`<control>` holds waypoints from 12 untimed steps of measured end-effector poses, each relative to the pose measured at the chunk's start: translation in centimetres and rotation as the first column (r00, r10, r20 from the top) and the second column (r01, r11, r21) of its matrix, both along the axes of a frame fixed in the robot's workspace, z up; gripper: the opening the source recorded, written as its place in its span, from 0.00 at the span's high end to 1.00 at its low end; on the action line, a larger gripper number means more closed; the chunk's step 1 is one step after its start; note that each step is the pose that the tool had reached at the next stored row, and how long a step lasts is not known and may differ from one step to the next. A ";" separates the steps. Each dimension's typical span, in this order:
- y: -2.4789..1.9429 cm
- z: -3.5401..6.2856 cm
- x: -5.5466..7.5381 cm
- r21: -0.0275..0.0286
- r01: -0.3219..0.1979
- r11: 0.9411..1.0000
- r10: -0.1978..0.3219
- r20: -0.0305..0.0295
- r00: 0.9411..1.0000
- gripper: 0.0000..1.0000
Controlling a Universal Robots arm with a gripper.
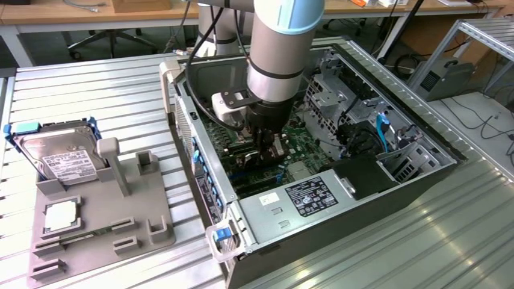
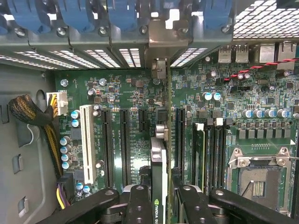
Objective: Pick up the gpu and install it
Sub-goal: 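Insert the gpu into the slot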
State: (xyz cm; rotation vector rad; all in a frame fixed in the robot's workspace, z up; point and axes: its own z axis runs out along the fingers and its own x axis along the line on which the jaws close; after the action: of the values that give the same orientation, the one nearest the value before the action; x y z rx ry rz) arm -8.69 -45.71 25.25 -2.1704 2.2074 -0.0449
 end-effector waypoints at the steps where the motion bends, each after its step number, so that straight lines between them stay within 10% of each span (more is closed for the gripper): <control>1: 0.00 0.00 0.0 0.000 0.000 1.000 0.000 0.000 1.000 0.73; 12: 0.00 -0.03 0.0 0.000 0.000 1.000 0.000 0.000 1.000 0.73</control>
State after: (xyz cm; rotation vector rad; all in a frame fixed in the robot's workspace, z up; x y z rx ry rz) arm -8.70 -45.71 25.22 -2.1704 2.2072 -0.0450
